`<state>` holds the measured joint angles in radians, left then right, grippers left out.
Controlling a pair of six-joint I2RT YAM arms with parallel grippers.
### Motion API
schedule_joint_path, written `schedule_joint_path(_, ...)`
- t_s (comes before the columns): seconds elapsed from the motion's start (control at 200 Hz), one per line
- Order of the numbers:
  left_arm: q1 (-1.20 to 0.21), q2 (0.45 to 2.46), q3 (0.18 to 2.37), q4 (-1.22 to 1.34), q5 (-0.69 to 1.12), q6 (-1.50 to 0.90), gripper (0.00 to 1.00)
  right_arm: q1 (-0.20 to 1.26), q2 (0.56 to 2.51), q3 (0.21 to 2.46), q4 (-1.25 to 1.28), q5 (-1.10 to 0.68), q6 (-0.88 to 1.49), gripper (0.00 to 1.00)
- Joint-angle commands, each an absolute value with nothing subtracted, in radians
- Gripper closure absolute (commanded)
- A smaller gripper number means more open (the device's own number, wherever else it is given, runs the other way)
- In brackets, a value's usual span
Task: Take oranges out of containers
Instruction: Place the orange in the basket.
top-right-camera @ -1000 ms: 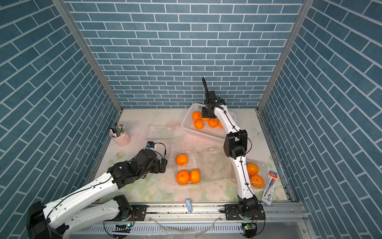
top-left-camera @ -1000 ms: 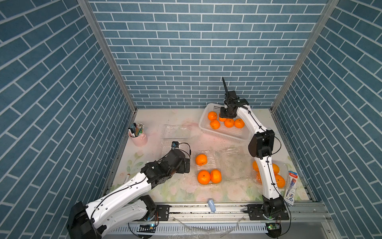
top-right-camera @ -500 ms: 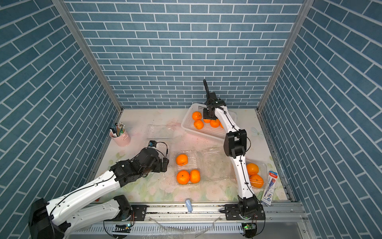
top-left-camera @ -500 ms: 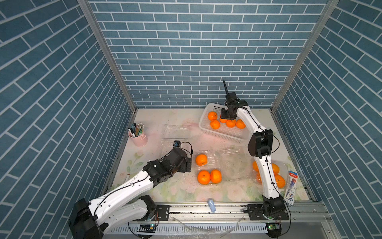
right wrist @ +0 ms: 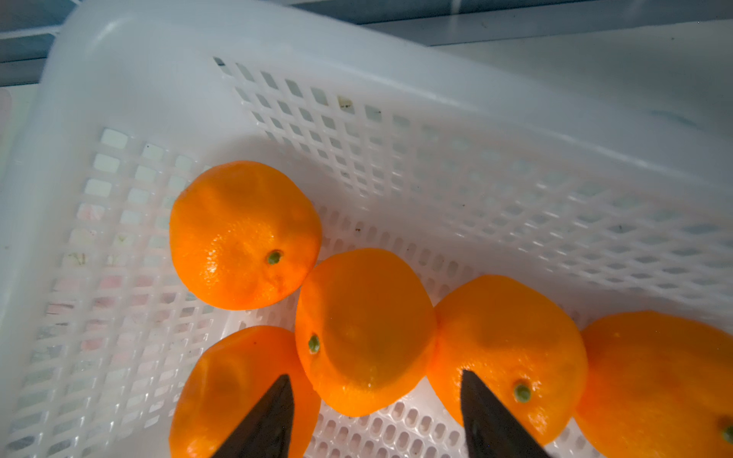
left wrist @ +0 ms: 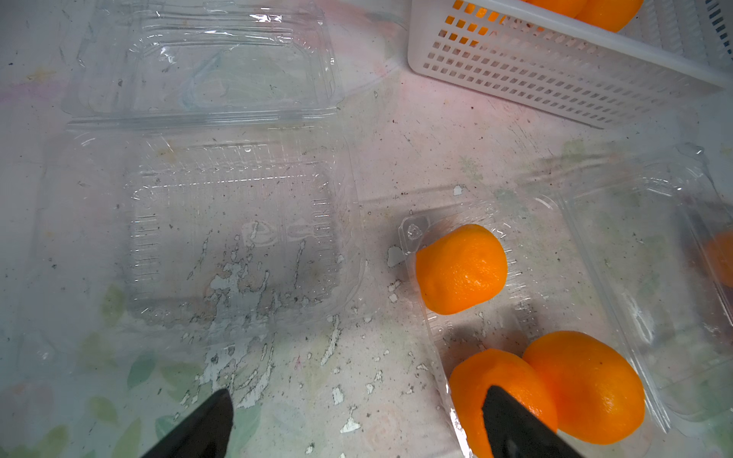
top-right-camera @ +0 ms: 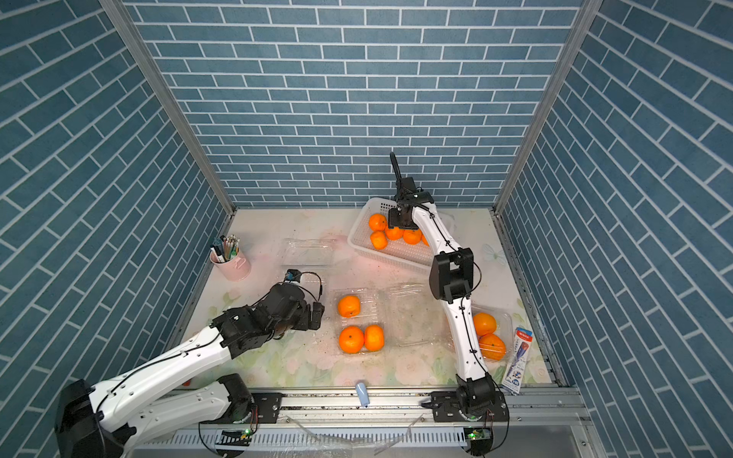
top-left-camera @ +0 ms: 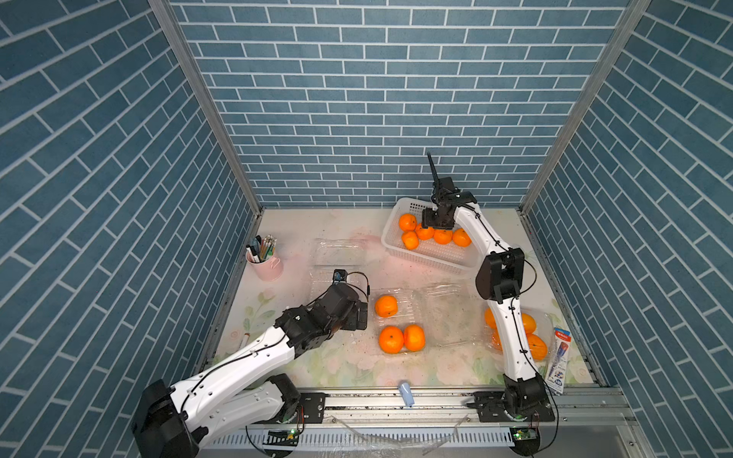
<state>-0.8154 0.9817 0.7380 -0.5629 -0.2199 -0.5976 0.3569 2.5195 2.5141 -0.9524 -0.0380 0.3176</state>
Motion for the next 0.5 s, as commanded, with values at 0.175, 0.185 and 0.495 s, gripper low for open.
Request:
schedule_joint_path(0.175,-0.810,0.980,0.750,-0.557,-0.218,-0.595,0.01,0.354,2.329,2.468,-1.028,-0.081,0.397,0.24)
schedule_joint_path(0.185,-0.810,0.980,0.750,-0.555,-0.218,-0.595,0.01,0.355,2.318,2.459,-1.027,-0.081,0.400,0.23)
schedule_joint_path(0.495,-0.810,0.986,0.741,-0.519,-0.222,-0.577,0.01,0.408,1.929,1.988,-0.893,-0.166,0.457,0.14)
